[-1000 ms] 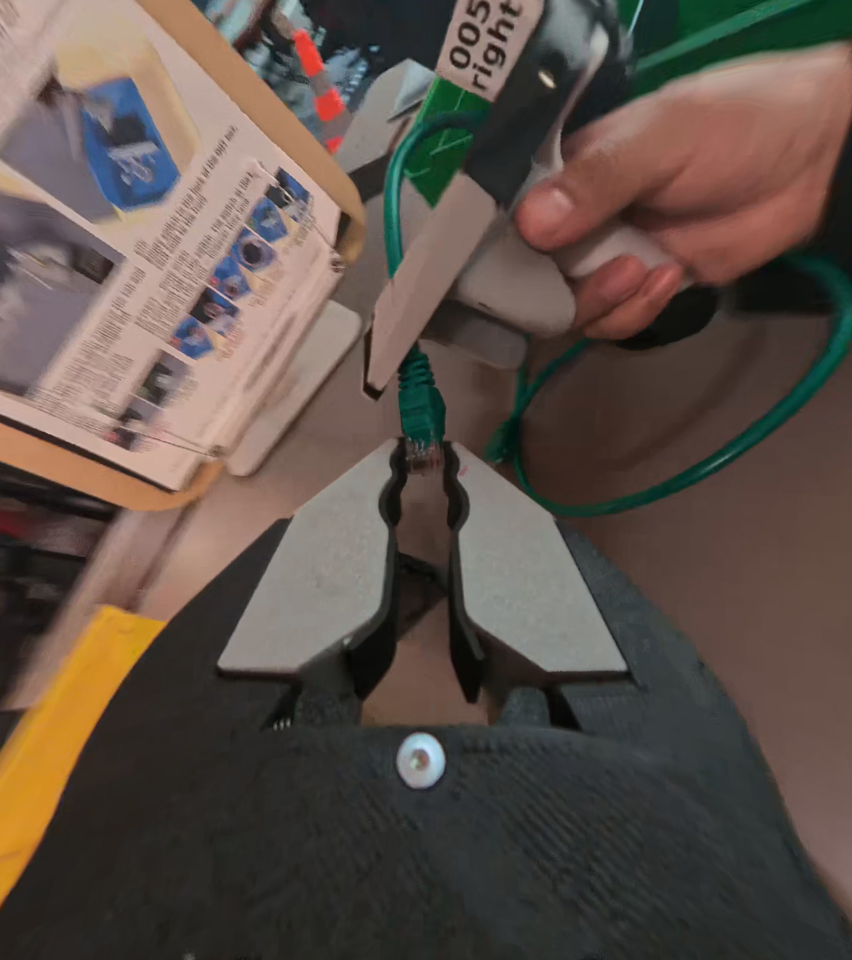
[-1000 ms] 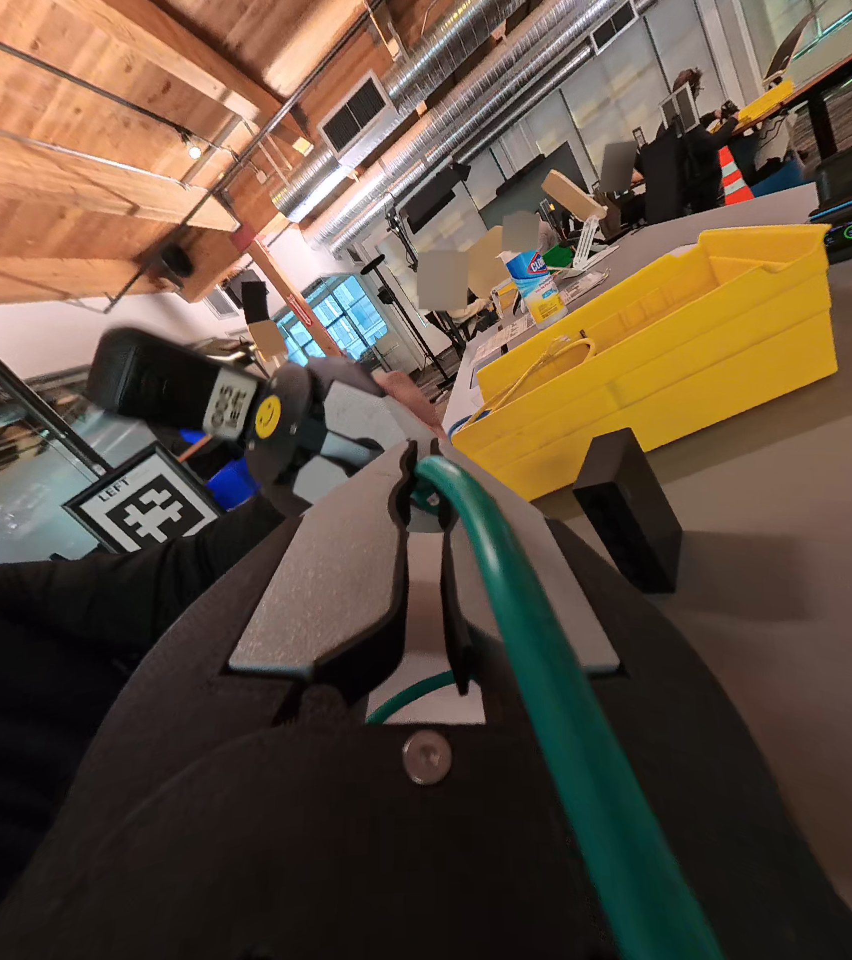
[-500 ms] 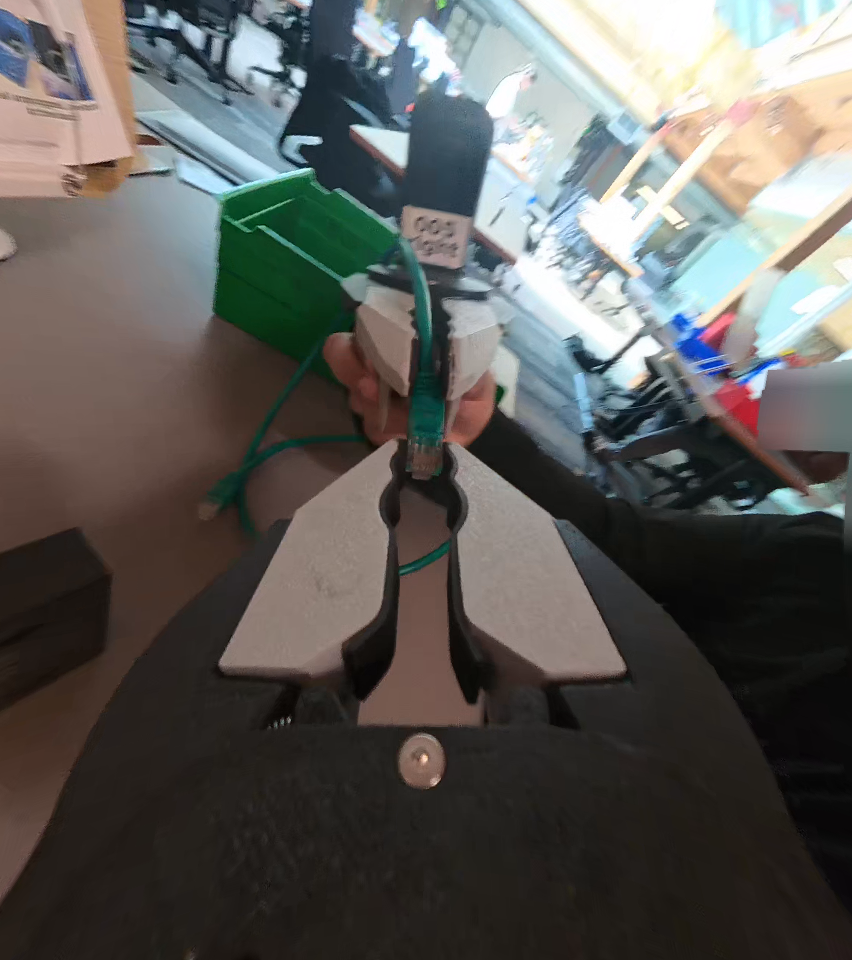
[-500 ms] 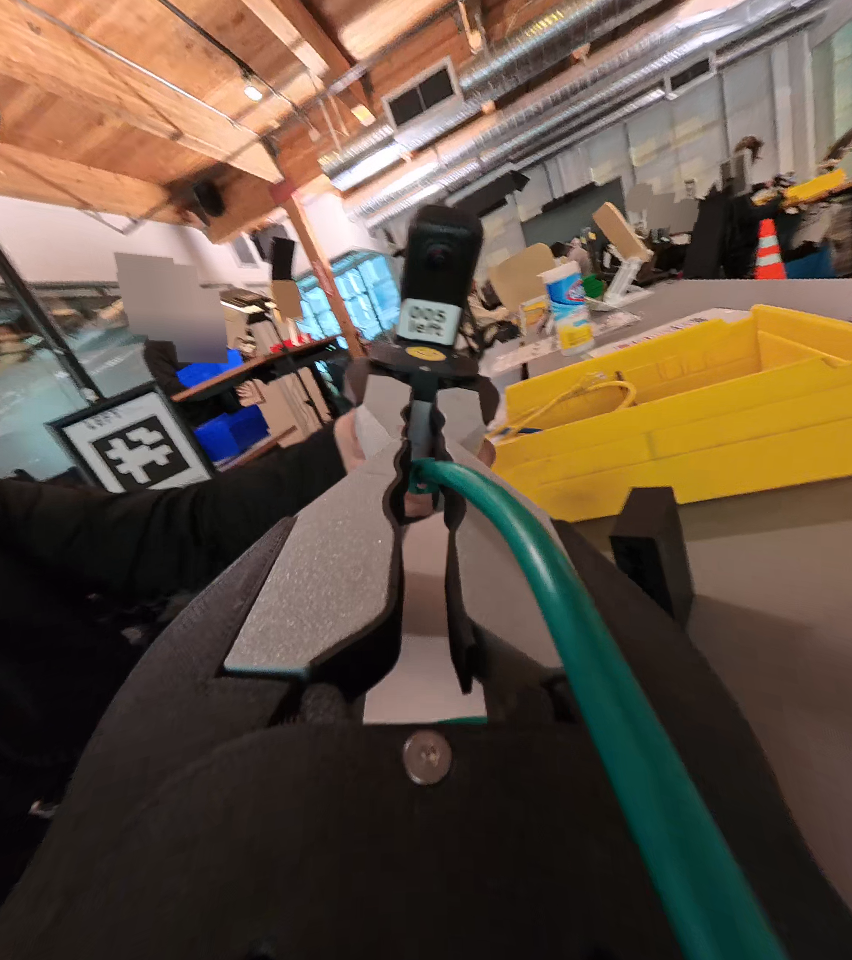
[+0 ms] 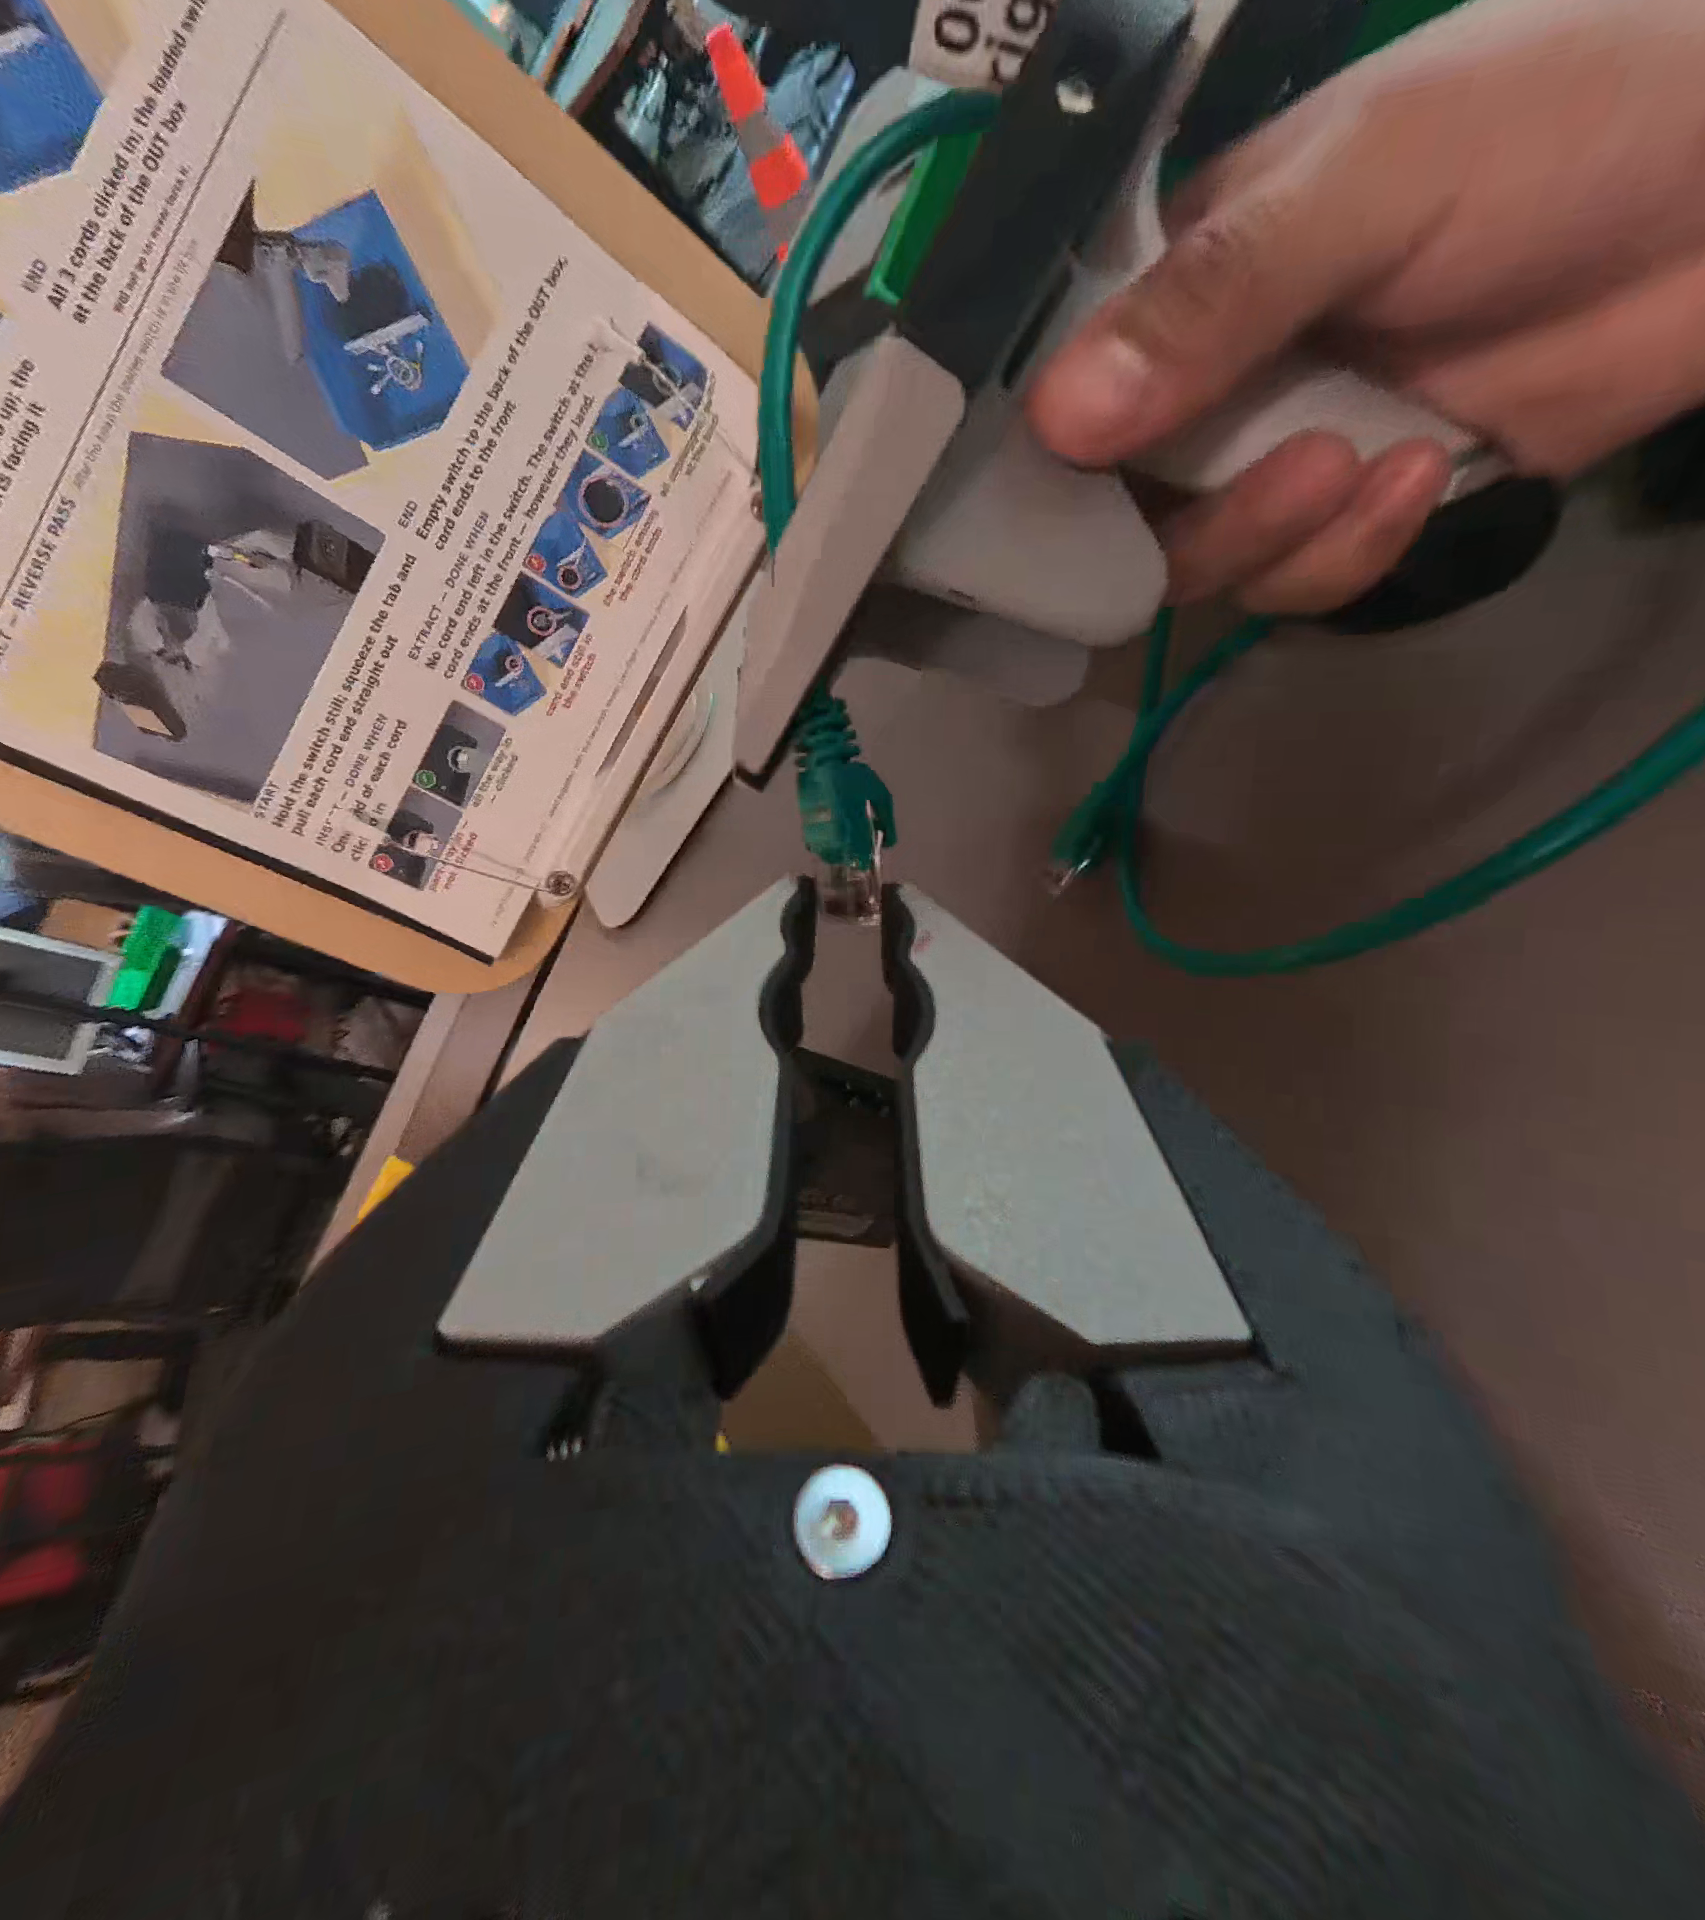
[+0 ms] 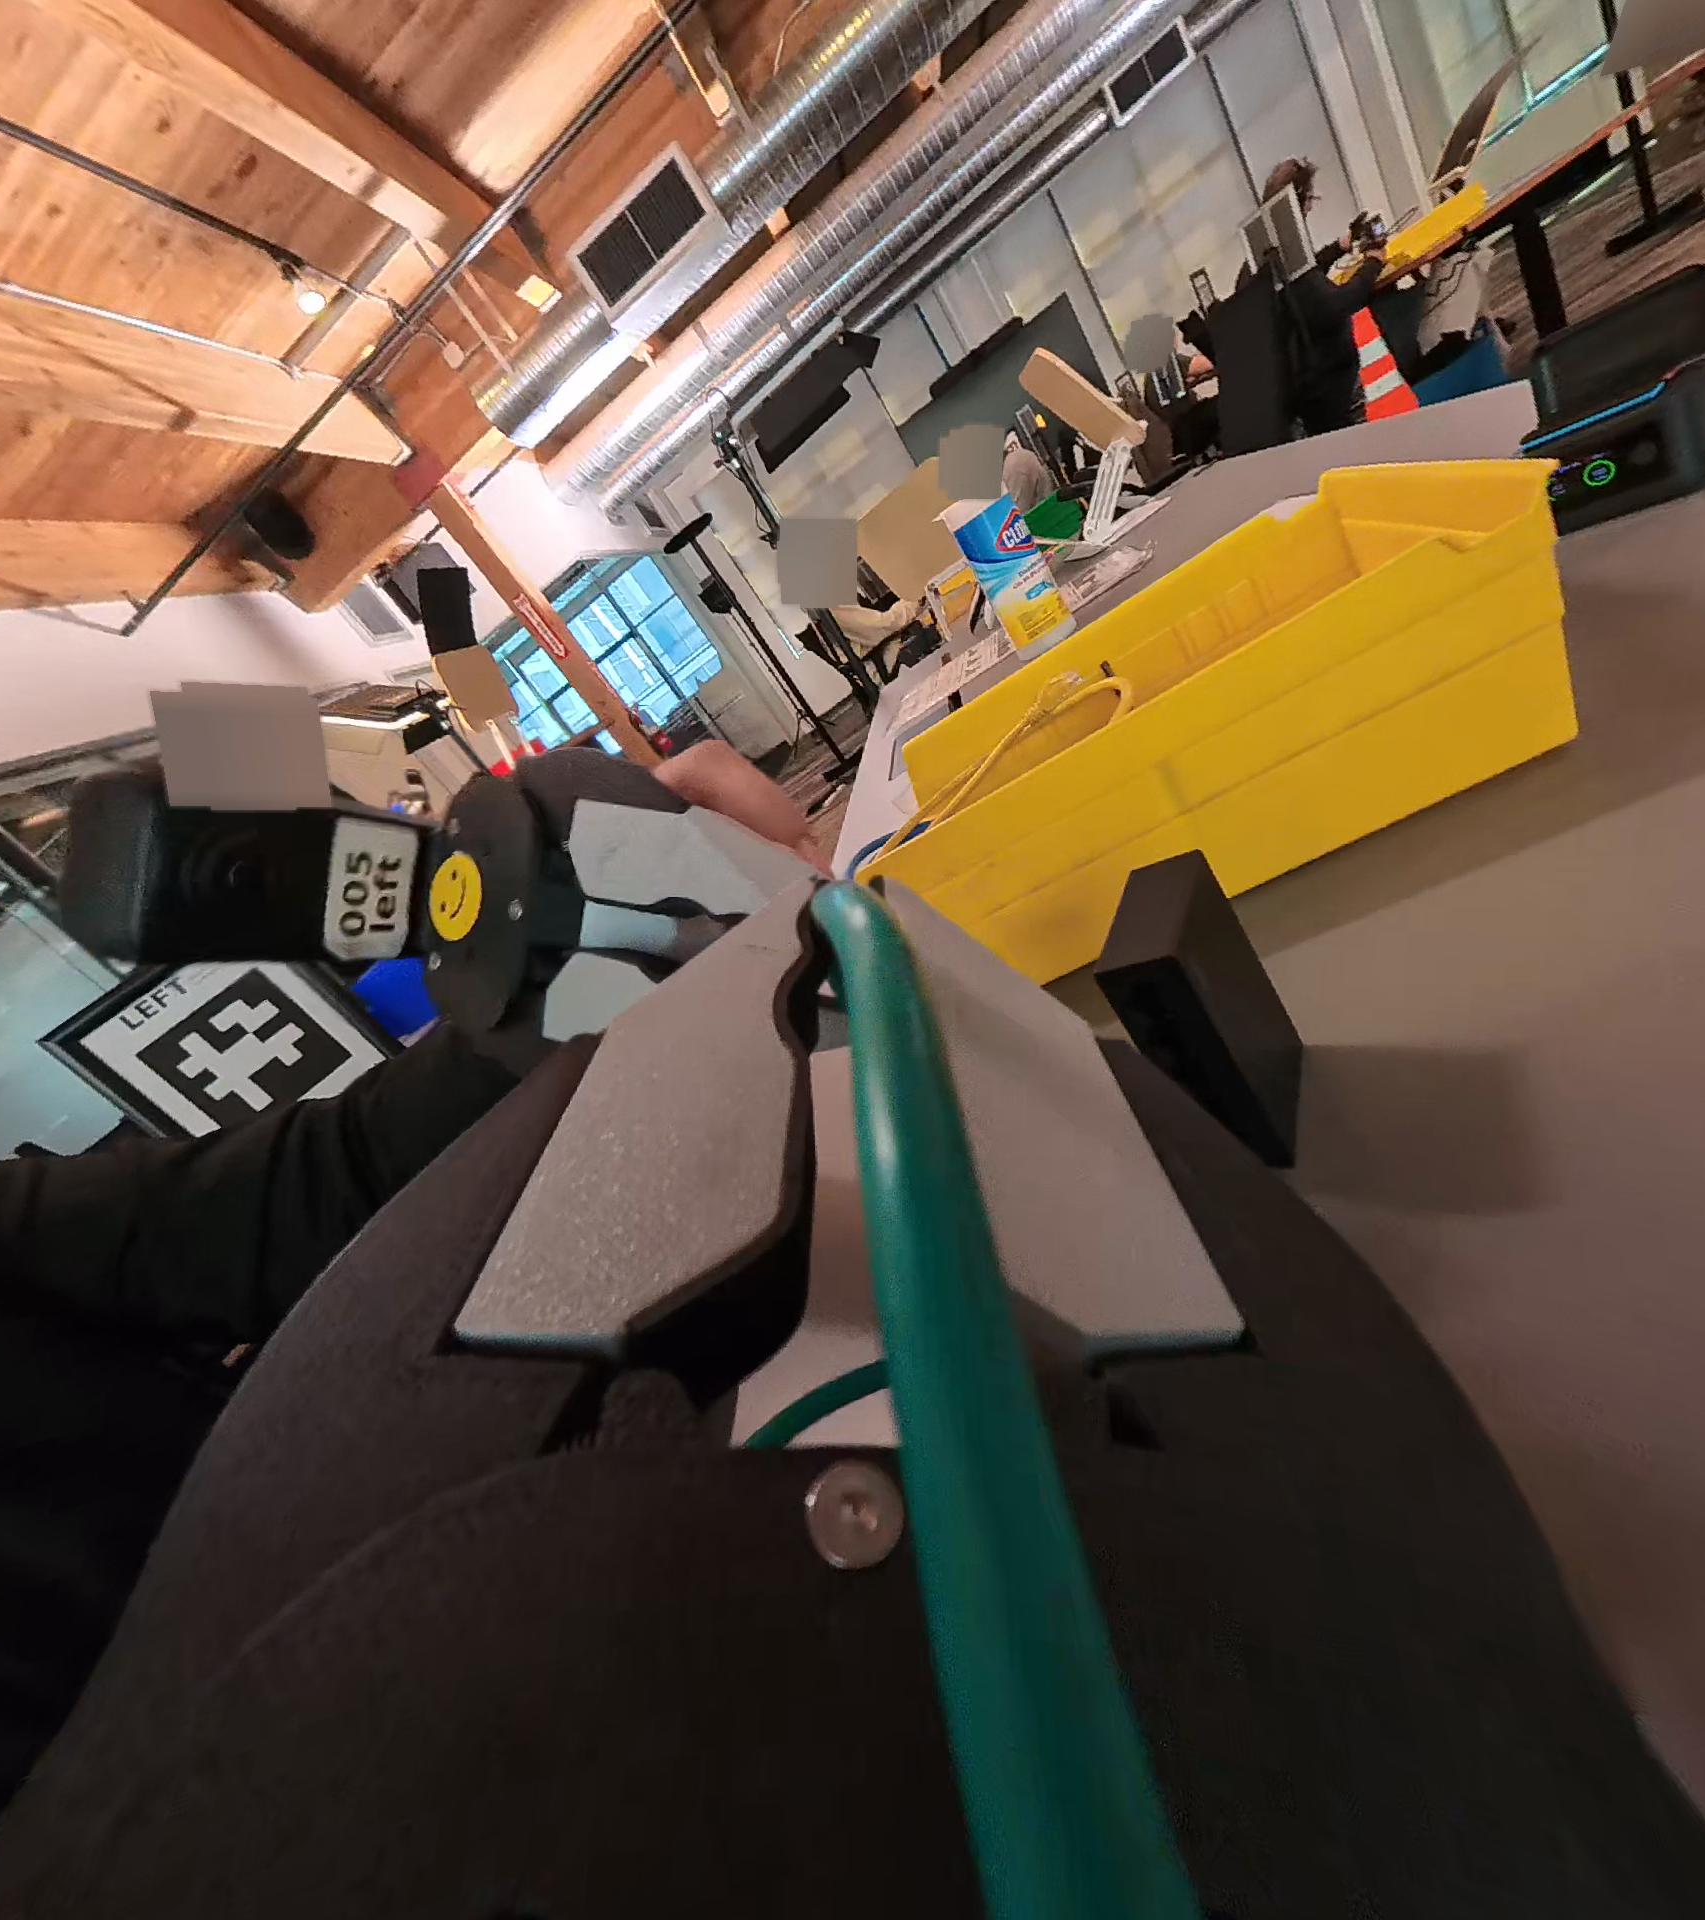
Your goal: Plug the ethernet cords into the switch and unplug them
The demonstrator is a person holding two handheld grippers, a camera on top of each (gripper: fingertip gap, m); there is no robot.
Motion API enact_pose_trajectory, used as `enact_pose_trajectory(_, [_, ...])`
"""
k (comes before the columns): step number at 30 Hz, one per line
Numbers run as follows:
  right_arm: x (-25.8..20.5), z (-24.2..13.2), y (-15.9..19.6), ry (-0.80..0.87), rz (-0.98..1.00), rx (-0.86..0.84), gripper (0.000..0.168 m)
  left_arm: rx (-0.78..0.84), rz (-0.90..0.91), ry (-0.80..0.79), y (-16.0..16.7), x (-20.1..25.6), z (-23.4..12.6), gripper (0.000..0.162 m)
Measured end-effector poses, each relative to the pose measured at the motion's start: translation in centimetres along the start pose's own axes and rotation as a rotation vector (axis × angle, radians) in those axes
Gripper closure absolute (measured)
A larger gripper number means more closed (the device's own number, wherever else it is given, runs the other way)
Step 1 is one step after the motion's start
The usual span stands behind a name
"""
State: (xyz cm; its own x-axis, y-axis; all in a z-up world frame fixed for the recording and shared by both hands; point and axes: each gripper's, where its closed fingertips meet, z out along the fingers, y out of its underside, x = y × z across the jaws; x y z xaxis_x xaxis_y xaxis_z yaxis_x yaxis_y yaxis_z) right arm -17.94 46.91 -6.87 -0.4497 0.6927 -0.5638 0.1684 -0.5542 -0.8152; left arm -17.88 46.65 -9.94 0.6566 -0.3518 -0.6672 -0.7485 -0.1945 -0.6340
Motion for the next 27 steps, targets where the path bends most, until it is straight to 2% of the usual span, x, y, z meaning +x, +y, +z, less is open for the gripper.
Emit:
enact_pose_trajectory(2, [0.2, -0.1, 0.0, 0.008, 0.003, 0.004, 0.165, -0.025, 0.019, -0.027, 0.1, -0.1, 0.2, 0.151])
enact_pose_trajectory(8, [-0.3, -0.5, -0.9, -0.026, 0.024, 0.054, 0.166, 0.049, -0.141, 0.015, -1.0, -0.6, -0.2, 0.150])
enact_pose_trajectory(11, [-0.5, -0.2, -0.6, -0.043, 0.037, 0.041, 0.167, 0.048, -0.089, -0.012, -1.0, -0.3, 0.1, 0.132])
enact_pose_trajectory(12, [-0.6, -0.1, -0.5, -0.055, 0.047, 0.037, 0.167, 0.038, -0.055, -0.019, -1.0, -0.1, 0.2, 0.134])
enact_pose_trajectory(13, [-0.7, 0.1, -0.3, -0.065, 0.054, 0.033, 0.167, 0.024, -0.021, -0.030, -0.8, 0.1, 0.4, 0.146])
enact_pose_trajectory(17, [-0.5, -0.1, -0.3, -0.056, 0.053, 0.027, 0.167, -0.007, 0.043, -0.067, -0.7, -0.1, 0.7, 0.148])
enact_pose_trajectory(19, [-0.7, -0.2, -0.3, -0.066, 0.041, 0.023, 0.167, 0.012, -0.038, -0.001, -1.0, 0.1, 0.5, 0.149])
enact_pose_trajectory(23, [-2.0, -0.2, -0.6, -0.106, -0.033, 0.031, 0.166, 0.116, -0.424, 0.298, -2.1, 0.8, -0.6, 0.150])
enact_pose_trajectory(27, [-3.3, 0.0, -0.6, -0.129, -0.132, 0.019, 0.165, 0.184, -0.661, 0.514, -3.2, 1.5, -2.0, 0.151])
